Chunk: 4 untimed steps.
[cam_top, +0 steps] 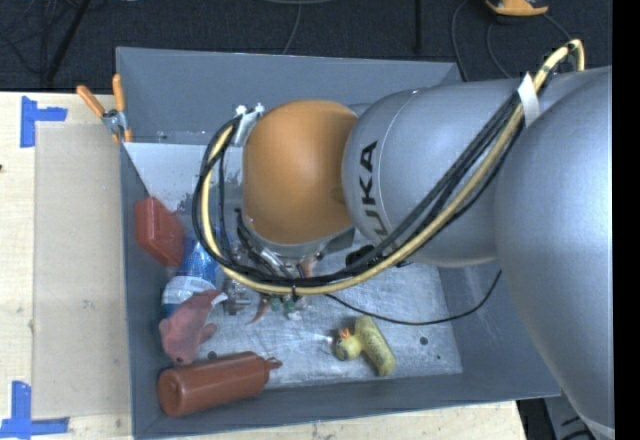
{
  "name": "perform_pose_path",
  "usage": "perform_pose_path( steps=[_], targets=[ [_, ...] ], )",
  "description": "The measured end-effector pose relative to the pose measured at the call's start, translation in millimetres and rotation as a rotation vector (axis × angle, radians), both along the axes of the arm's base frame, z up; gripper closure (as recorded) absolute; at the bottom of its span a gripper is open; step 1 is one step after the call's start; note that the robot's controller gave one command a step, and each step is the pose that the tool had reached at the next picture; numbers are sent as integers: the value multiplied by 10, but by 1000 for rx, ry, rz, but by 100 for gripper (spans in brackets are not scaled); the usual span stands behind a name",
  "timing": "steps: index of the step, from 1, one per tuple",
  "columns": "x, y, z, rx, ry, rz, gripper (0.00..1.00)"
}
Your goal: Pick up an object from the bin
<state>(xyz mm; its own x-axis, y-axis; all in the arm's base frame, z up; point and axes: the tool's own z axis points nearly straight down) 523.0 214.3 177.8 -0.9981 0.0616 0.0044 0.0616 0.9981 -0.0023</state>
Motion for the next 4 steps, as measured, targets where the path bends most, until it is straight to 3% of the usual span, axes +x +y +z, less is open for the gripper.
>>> perform_pose_path(
  steps=[1,2,3,4],
  targets=[
    [128,110,270,5,-13,66,100],
    [303,164,480,-1,5,200,100],
    [490,232,334,7,-17,83,100],
    [294,171,-92,1,-2,230,100]
  ],
)
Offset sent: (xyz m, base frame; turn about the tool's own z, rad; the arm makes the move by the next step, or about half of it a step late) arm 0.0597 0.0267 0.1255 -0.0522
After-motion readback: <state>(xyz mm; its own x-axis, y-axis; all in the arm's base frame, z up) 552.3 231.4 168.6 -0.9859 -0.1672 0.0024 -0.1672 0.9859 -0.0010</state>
